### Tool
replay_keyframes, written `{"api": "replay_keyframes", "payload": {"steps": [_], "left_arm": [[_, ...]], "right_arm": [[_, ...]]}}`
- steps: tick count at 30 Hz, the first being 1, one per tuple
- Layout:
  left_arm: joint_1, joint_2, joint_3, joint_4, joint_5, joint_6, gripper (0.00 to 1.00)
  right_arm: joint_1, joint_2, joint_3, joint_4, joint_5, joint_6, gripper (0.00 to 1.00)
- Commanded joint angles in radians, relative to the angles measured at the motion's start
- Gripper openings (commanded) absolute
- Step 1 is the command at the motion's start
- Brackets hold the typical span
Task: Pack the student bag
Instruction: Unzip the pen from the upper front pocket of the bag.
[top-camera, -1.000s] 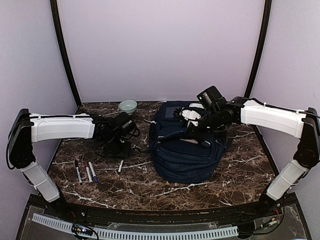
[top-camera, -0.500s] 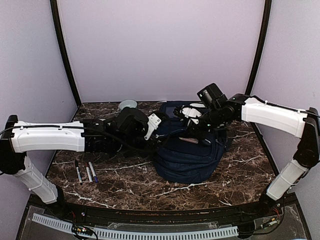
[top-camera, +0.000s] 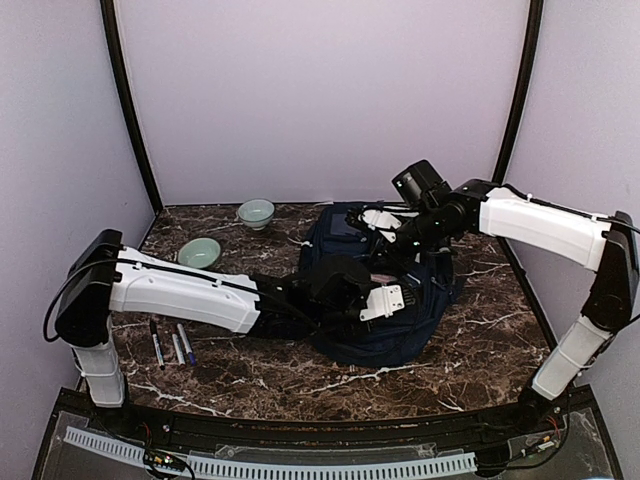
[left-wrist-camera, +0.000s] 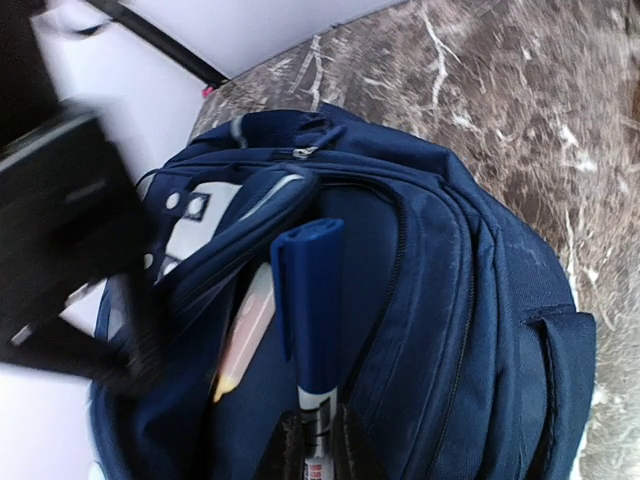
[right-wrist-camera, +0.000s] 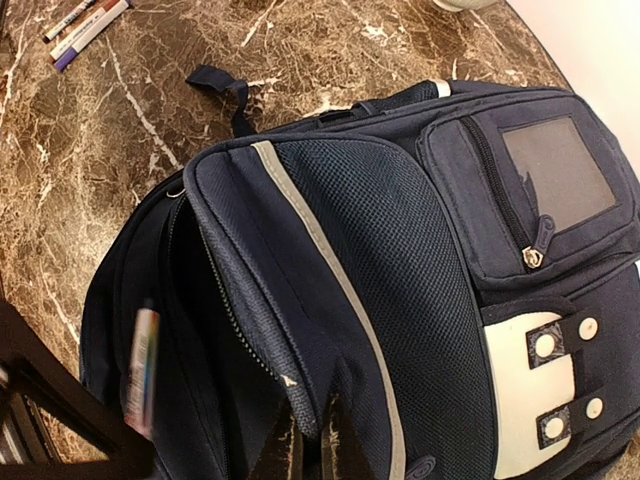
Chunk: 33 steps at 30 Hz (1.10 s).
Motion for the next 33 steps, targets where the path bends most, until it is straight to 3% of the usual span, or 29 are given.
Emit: {"api": "replay_keyframes", "payload": {"steps": [1, 9, 28, 33], "left_arm": [[-0.020, 0.066, 0.077, 0.032, -0.053, 0.218, 0.00], [0.005, 0.189, 0.115, 0.143, -0.186, 0.425, 0.00], [0.157, 0.393, 0.267, 0.157, -0.142, 0.507, 0.00], [0.155, 0.411, 0.292, 0.150, -0.160, 0.497, 0.20]], "right_arm": [[-0.008, 0.001, 0.054, 0.057, -0.056, 0.011, 0.00], [-0.008, 0.004, 0.058, 0.041, -0.110, 0.015, 0.00], [-0.008, 0.005, 0.059, 0.028, -0.164, 0.021, 0.00], [-0.008, 0.010, 0.069, 0.020, -0.165, 0.023, 0.00]]}}
